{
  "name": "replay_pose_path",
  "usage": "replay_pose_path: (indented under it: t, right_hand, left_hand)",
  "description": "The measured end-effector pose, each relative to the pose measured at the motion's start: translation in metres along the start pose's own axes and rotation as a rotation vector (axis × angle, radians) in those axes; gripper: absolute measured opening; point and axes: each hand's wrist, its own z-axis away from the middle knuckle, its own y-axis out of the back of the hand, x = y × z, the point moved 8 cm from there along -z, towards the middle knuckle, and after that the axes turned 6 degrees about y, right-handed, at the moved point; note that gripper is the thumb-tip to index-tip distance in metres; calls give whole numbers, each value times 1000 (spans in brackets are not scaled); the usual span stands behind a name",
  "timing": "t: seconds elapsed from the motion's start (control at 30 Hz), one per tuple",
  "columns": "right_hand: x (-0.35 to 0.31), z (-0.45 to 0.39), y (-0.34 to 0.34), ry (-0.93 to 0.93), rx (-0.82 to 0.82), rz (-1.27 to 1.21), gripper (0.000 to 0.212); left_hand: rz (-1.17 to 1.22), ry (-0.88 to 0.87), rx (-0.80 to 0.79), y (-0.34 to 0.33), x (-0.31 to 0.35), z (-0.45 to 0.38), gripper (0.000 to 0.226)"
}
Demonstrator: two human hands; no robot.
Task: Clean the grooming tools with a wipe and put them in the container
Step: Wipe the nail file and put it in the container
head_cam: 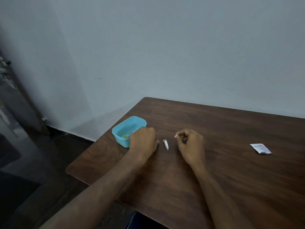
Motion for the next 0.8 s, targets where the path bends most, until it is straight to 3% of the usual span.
replay_pose_path:
  t: [0.27,0.5,0.8]
  right_hand:
    - [-4,0,0,36,6,1,11]
    - [-2,-1,1,29,12,2,8]
    - [3,-2,12,27,40,7,8]
  left_hand:
    - [-46,62,21,2,0,3,38]
    - [-99,56,-8,9,12,4,21]
    - [33,88,38,8,9,-7,20]
